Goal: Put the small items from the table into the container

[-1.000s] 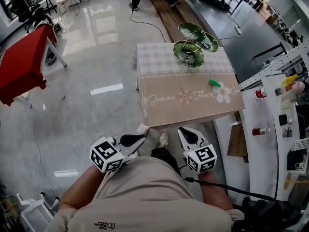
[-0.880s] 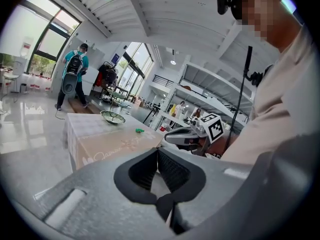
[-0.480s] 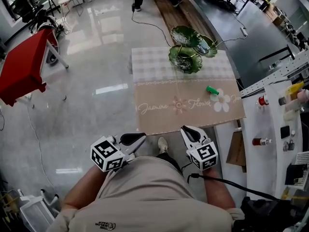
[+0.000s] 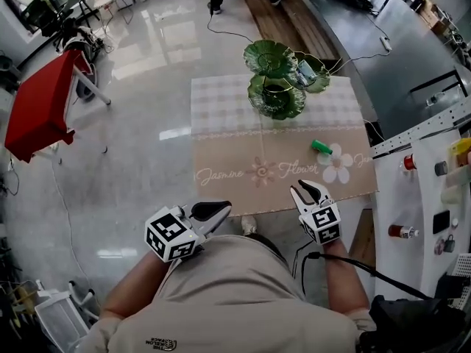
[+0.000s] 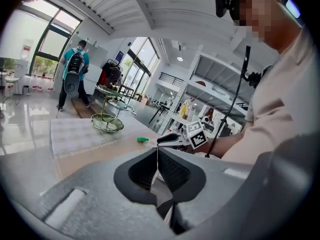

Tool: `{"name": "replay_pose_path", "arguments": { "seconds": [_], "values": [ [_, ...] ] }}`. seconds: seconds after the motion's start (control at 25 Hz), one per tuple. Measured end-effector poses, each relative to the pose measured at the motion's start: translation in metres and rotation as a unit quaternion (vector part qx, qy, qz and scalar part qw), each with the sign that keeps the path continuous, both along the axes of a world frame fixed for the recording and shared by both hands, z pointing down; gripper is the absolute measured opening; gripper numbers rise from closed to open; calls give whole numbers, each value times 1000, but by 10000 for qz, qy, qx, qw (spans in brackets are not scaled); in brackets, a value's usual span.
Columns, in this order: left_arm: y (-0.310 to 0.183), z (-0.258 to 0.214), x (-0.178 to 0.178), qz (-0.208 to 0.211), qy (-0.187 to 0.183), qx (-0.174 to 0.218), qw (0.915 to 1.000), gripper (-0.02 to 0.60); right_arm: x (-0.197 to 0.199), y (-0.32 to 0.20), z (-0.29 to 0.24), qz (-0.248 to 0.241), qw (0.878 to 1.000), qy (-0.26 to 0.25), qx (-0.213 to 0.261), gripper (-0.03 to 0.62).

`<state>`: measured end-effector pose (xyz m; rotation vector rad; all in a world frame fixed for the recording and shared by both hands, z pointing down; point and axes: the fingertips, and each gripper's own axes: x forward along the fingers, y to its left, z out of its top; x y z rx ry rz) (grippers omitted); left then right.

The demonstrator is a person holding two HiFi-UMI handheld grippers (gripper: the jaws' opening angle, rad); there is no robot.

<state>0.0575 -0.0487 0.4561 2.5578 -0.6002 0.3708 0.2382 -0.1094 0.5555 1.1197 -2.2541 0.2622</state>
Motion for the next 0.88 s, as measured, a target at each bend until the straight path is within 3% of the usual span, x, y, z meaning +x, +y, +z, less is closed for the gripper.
{"name": "replay_pose_path", "arguments": {
  "seconds": [0.56,0.88],
  "values": [
    [-32,1,45,-713,-245,-18,9972,8,127,-97,77,-291,9939,994,-375,167],
    [-33,0,42,-1157,-553,35,9917,8,156,-142,117,-654,9843,1535,-582,216]
  ]
}}
